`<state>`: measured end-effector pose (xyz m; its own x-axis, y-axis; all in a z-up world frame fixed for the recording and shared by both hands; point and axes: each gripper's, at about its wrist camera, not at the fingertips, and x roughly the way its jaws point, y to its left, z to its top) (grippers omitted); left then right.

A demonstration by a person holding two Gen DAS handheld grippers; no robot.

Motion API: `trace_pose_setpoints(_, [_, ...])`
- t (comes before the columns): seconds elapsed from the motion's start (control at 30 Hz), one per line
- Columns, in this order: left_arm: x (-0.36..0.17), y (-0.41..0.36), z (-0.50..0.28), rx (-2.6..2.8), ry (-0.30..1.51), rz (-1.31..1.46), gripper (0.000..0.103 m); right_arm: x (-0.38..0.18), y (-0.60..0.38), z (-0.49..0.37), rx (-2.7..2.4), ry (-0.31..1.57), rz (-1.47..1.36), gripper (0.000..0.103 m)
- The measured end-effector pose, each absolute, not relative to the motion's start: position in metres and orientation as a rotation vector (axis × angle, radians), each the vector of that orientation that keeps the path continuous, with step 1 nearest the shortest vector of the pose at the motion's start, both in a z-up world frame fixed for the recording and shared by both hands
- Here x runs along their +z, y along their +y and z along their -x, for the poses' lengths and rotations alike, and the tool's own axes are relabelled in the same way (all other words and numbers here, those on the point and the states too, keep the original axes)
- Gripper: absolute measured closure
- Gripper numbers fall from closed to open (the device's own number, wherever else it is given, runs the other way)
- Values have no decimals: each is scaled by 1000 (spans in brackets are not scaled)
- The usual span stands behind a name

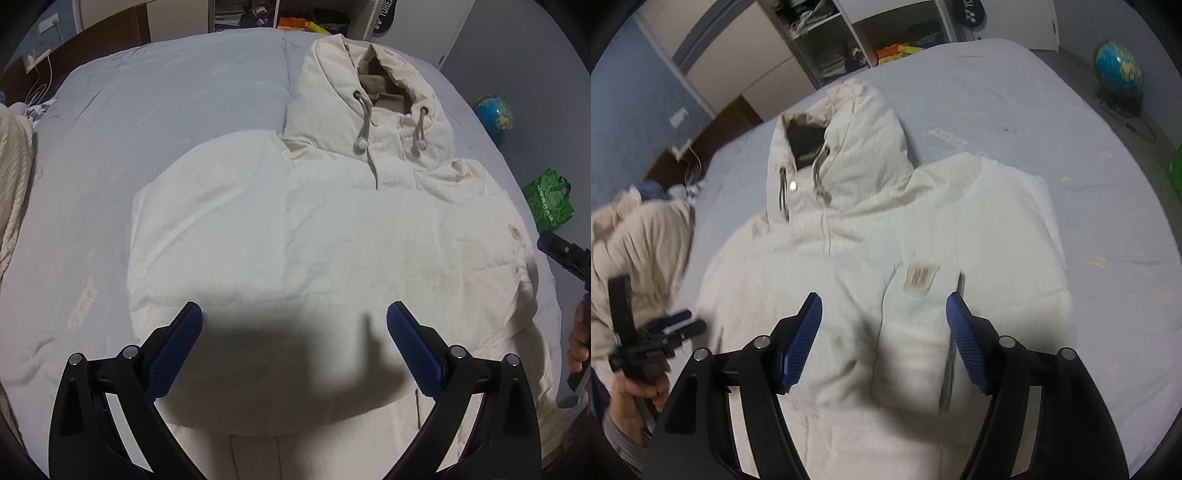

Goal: Fold large clothes
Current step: 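Open the right tool and withdraw from the jacket, then grasp the jacket hood with the right tool and lift it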

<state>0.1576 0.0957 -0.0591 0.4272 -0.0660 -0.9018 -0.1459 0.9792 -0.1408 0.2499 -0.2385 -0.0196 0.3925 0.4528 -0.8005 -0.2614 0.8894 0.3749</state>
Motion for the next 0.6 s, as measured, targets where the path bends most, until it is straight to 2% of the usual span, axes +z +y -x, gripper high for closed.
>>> trace_pose_setpoints(0.1, [-57, 105, -161, 58, 1119, 244, 7, -21, -244, -269, 482, 1078, -277, 37])
trace_pose_setpoints(0.3, [-59, 128, -163, 100, 1111, 326, 7, -23, -242, -327, 529, 1080, -343, 28])
trace_pose_setpoints(0.6, [-66, 146, -165, 150, 1110, 350, 7, -43, -230, -422, 547, 1129, -479, 28])
